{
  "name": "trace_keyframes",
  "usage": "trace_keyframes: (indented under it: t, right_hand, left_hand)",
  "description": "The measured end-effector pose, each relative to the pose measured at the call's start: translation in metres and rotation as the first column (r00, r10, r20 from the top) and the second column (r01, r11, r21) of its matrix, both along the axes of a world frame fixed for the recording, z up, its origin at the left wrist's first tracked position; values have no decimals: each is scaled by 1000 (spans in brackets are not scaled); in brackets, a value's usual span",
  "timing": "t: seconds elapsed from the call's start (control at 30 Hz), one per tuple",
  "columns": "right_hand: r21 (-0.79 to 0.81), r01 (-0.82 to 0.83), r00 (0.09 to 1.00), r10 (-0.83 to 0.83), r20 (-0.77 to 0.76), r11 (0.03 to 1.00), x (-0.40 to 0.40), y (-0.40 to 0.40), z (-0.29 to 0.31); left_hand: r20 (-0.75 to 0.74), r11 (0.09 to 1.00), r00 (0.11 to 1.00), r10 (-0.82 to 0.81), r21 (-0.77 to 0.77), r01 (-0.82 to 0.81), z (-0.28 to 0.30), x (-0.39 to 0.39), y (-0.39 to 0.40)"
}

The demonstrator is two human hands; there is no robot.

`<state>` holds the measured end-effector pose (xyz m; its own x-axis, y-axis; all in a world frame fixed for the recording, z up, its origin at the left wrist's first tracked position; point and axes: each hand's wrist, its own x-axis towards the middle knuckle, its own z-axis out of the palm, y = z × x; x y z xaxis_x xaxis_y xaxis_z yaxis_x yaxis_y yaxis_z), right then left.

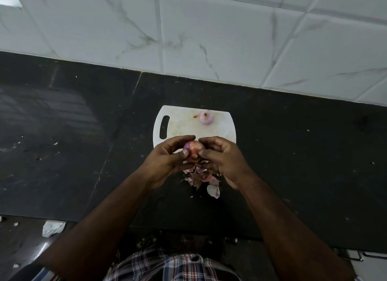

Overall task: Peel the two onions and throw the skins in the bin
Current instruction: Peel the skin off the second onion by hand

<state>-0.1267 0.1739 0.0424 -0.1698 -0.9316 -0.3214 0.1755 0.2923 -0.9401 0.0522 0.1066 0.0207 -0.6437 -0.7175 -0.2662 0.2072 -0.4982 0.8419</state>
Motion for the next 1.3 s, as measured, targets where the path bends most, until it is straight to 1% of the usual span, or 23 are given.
trace_keyframes:
  t: [0.17,0.2,0.23,0.3,0.37,0.77,0.97,1.17,1.3]
  right_hand:
    - [17,-22,989,24,-143,1000,-1,-2,-3]
    - [19,-26,981,29,-194,999,-1,-3,-4]
    - [17,-35,964,38,-263,999,1,-4,-5]
    - [18,-59,903,61,-426,998,3,-6,-5]
    - [6,-70,852,63,-520,998,5,-7,-6]
    - [31,-39,839,50,-542,999,5,-9,-3]
    - [57,-30,846,56,-531,998,4,-10,-5]
    - [59,-39,830,65,-554,997,4,-11,-3]
    - [73,-10,857,47,-514,997,1,-10,-4]
  left_hand:
    - [60,998,998,-19,-60,22,-2,0,-1]
    - [67,997,998,-19,-69,23,-3,0,-1]
    - [74,997,997,-19,-76,24,-3,-1,-1]
    - [92,995,996,-14,-96,22,-3,-2,0]
    - [105,993,994,-3,-117,15,-2,-3,1]
    - [95,993,995,25,-118,-14,-3,-8,2]
    - [95,992,995,16,-125,-4,-2,-8,5]
    - [98,992,995,9,-126,3,0,-7,7]
    - [77,996,997,32,-88,-25,2,-6,8]
